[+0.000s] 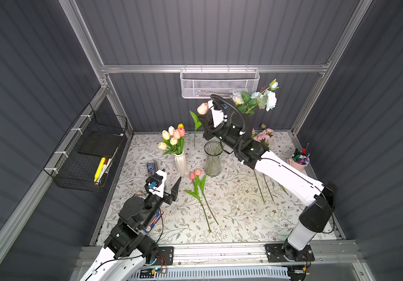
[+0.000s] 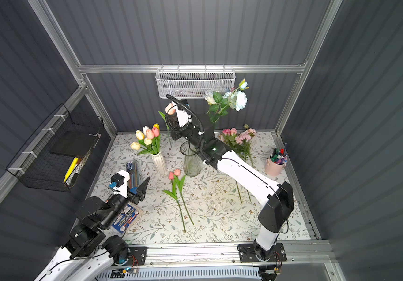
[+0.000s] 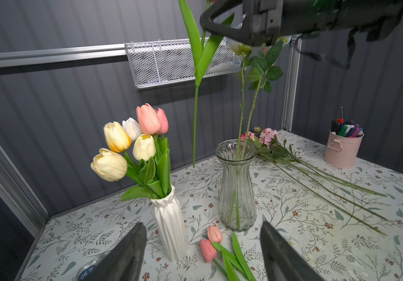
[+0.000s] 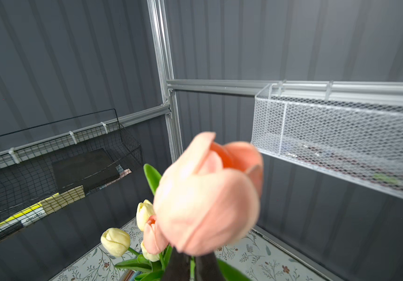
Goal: Pick out pink flowers from the vase
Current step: Pick up the flower from the vase, then place the flower at the center of the board.
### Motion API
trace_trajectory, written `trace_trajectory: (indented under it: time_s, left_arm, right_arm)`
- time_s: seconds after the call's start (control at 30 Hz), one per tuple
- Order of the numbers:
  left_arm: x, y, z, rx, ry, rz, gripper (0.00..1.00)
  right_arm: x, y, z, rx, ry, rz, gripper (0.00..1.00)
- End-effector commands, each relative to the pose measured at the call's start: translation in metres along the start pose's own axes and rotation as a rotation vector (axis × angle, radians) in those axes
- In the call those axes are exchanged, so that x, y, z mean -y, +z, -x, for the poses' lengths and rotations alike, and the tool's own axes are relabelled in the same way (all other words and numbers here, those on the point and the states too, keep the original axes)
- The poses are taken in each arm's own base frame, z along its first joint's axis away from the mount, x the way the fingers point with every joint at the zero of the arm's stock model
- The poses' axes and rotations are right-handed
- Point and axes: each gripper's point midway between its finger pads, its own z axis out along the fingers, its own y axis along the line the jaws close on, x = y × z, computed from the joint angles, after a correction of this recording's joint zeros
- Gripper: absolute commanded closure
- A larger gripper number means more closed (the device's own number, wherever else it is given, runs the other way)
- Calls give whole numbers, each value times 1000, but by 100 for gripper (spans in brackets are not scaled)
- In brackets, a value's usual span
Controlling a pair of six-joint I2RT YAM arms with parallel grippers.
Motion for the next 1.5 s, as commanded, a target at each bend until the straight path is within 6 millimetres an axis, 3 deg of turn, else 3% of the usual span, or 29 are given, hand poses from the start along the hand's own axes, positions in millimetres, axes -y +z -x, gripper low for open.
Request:
trace_trajectory:
  time_s: [0.0,0.2,0.37,0.57,0.63,0.83,1.0,1.13,1.27,1.4,1.47]
  left_arm:
    - [7,2,9,-5,-17,-48,25]
    - [44,16,21,-20,42,-264,25]
    - [61,22,34,-40,39,-372,23]
    - [84,24,38,-28,71,-509,23]
    - [91,25,39,-9,74,-554,23]
    - [108,30,37,14,71,-647,25]
    - [107,42,31,-19,56,-634,28]
    - [116,38,30,-16,50,-692,40]
    - [117,32,29,7,53,-701,68]
    - [118,29,29,16,51,-708,84]
    - [120,29,26,5,49,-724,97]
  right_arm:
    - [-3,-25,30,48,-66,17,100]
    - [-22,-65,48,73,-44,108,99]
    - [-56,-104,31,15,-56,306,100]
    - [-80,-139,5,-30,-25,460,100]
    - [-84,-152,9,-15,-27,485,100]
    - [-89,-161,9,-7,3,516,100]
    - [-100,-172,13,6,47,590,100]
    - [-105,-180,16,12,65,624,100]
    - [-100,-182,13,1,41,584,100]
    - [-99,-185,12,-7,26,576,100]
    - [-100,-185,12,-9,28,584,100]
